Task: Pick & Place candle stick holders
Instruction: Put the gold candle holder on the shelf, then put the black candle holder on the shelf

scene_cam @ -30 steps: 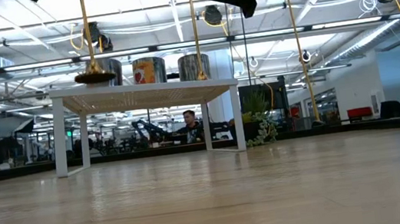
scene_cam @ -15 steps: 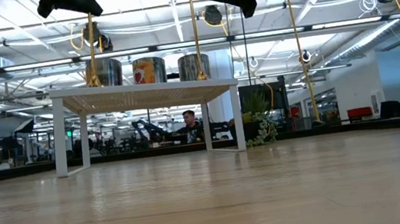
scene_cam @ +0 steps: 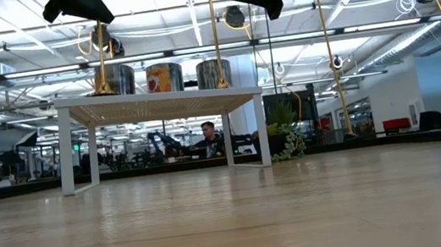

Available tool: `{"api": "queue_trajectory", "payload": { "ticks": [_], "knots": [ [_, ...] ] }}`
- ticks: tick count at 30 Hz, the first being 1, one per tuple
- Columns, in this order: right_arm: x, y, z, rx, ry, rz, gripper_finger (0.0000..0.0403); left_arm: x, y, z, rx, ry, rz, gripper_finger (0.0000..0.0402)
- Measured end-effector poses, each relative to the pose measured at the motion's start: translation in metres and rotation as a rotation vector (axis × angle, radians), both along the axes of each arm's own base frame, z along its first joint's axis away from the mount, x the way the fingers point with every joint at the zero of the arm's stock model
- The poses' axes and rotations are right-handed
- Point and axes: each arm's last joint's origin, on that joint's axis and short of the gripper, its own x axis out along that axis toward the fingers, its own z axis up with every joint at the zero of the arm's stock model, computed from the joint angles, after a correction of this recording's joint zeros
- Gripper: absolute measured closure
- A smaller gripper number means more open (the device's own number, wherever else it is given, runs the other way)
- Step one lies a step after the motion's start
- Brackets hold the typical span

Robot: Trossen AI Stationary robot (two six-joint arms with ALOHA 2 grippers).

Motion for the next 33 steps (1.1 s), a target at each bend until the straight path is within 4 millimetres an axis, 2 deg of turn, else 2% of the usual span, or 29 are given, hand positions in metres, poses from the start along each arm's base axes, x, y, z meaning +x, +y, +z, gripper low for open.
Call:
{"api": "queue_trajectory", "payload": {
  "ticks": [13,24,28,33],
  "knots": [
    [0.0,0.0,0.0,0.0,0.0,0.0,0.0232,0.0007,-0.0017,-0.001,-0.026,0.016,-0.073,0.0349],
    [0.0,0.0,-0.0001,0.0,0.0,0.0,0.0232,0.0007,-0.0018,-0.0011,-0.031,0.015,-0.073,0.0242],
    [0.0,0.0,-0.0003,0.0,0.003,0.0,0.0232,-0.0001,-0.0022,-0.0025,-0.052,0.023,-0.076,0.0224],
    [-0.0001,0.0,-0.0007,0.001,0.007,0.0,0.0232,-0.0013,-0.0039,-0.0056,-0.1,0.049,-0.118,0.0222]
  ]
}}
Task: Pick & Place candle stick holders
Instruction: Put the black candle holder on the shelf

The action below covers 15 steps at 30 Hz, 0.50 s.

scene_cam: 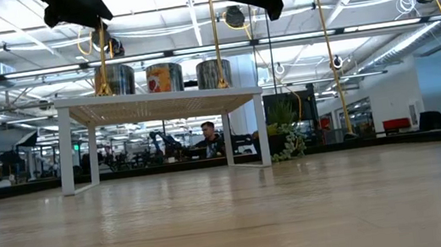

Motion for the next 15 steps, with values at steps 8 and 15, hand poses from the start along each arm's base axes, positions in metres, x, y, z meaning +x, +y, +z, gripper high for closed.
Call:
{"api": "queue_trajectory", "payload": {
  "ticks": [8,15],
  "knots": [
    [0.0,0.0,0.0,0.0,0.0,0.0,0.0232,-0.006,-0.001,0.0,-0.044,0.002,0.007,0.0222],
    [0.0,0.0,-0.001,0.001,0.007,0.0,0.0232,-0.016,-0.004,0.003,-0.06,-0.01,0.005,0.0222]
  ]
}}
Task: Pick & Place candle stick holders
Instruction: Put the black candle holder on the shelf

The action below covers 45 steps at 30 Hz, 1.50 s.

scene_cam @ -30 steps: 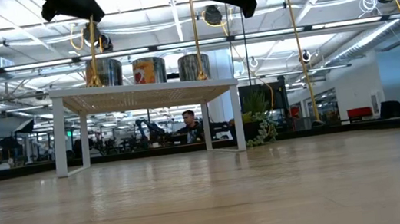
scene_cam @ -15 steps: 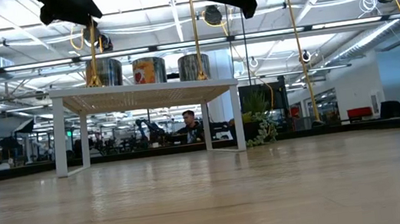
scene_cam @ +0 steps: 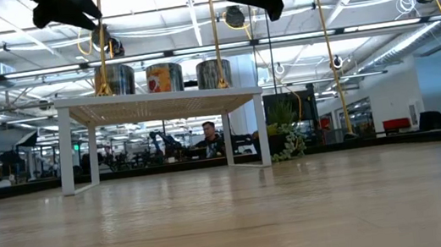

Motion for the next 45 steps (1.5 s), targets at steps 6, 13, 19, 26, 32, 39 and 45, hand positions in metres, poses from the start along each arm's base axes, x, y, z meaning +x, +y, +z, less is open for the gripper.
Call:
{"api": "queue_trajectory", "payload": {
  "ticks": [6,13,19,26,32,39,45],
  "knots": [
    [-0.001,0.002,-0.005,0.006,0.056,0.008,0.0232,-0.012,-0.006,0.002,-0.04,-0.009,-0.009,0.0222],
    [-0.004,0.02,-0.013,-0.025,0.149,0.08,0.0232,-0.023,-0.017,0.002,-0.05,0.009,-0.078,0.0222],
    [-0.022,0.045,-0.016,-0.072,0.288,0.186,0.0232,-0.025,-0.028,0.002,-0.044,0.005,-0.16,0.0225],
    [-0.056,0.069,-0.007,-0.145,0.359,0.32,0.0232,-0.026,-0.039,0.003,-0.032,0.004,-0.25,0.0239],
    [-0.084,0.083,-0.007,-0.142,0.454,0.412,0.0232,-0.027,-0.046,0.003,-0.038,-0.002,-0.293,0.0249],
    [-0.107,0.096,-0.021,-0.125,0.405,0.62,0.0232,-0.027,-0.049,0.004,-0.056,-0.011,-0.302,0.025],
    [-0.128,0.098,-0.036,-0.107,0.337,0.666,0.0232,-0.027,-0.049,0.004,-0.072,-0.028,-0.26,0.025]
  ]
}}
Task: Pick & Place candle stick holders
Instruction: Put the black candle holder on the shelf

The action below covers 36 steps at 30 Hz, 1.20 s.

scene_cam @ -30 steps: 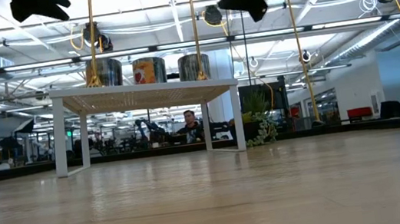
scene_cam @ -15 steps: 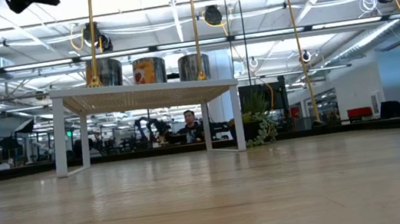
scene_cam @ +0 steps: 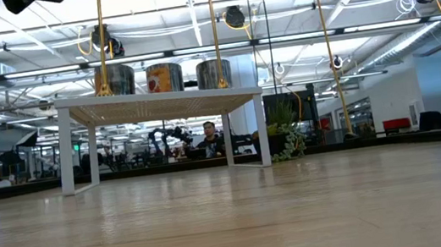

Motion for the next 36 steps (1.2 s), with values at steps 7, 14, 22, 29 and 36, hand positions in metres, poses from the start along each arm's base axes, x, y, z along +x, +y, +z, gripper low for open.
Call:
{"api": "queue_trajectory", "payload": {
  "ticks": [7,14,22,29,36],
  "knots": [
    [-0.018,0.006,-0.025,0.116,-0.043,0.178,0.0232,0.001,0.0,0.001,-0.003,-0.017,0.013,0.025],
    [-0.024,0.003,-0.04,0.039,-0.104,0.108,0.0232,0.001,0.0,0.002,0.007,-0.031,0.03,0.0249],
    [-0.028,0.002,-0.059,0.018,-0.082,0.165,0.0232,0.004,0.0,0.006,0.003,-0.073,0.02,0.0249],
    [-0.029,0.002,-0.085,0.053,-0.144,0.156,0.0239,0.004,0.0,0.006,0.012,-0.07,0.014,0.0249],
    [-0.03,0.001,-0.095,0.092,-0.239,0.155,0.03,0.004,0.0,0.006,0.012,-0.07,0.015,0.0249]
  ]
}}
